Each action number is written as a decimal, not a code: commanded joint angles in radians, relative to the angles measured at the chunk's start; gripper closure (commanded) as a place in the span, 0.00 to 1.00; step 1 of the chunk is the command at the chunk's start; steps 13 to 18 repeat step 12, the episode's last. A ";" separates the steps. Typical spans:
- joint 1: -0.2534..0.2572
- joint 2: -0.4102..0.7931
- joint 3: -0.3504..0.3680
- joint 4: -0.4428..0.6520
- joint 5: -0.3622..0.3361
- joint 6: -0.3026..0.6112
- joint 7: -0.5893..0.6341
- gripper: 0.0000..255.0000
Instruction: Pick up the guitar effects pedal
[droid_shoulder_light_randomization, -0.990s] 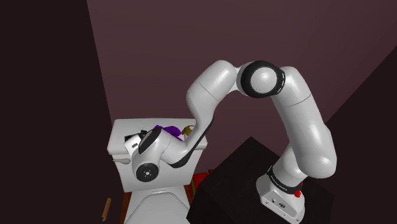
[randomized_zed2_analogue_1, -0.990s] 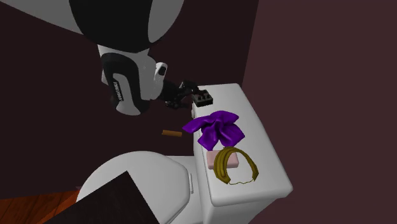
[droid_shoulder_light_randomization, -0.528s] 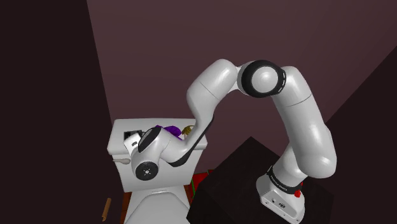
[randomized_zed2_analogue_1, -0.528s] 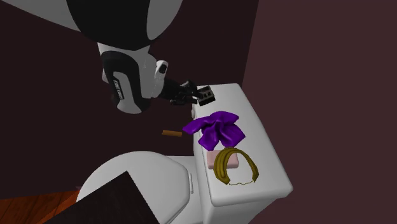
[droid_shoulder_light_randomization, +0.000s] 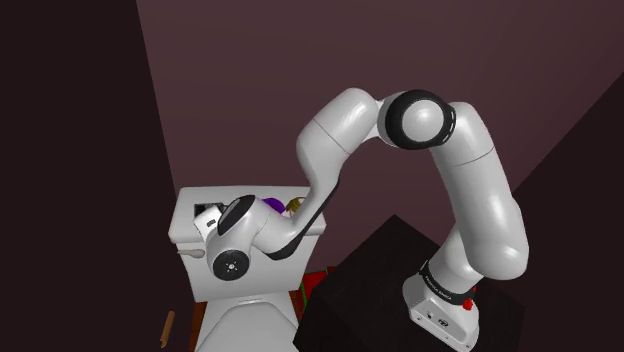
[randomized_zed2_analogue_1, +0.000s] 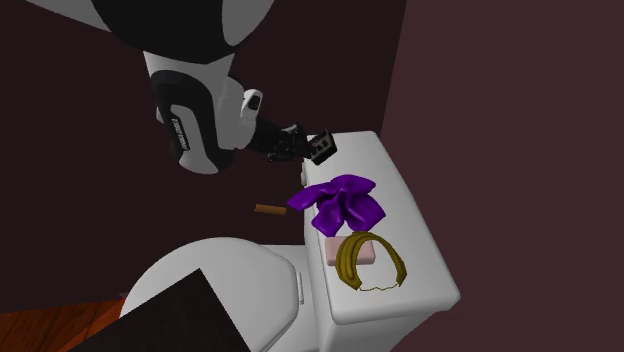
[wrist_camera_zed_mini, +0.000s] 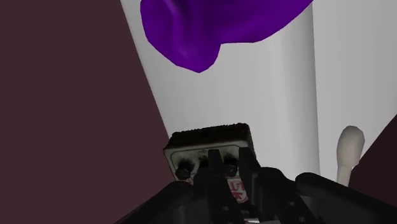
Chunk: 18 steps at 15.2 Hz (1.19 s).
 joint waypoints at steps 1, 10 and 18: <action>-0.008 -0.024 0.010 -0.013 0.015 0.003 -0.013 1.00; -0.043 -0.126 0.049 -0.052 0.081 0.015 -0.075 1.00; -0.043 -0.128 0.050 -0.053 0.082 0.015 -0.076 1.00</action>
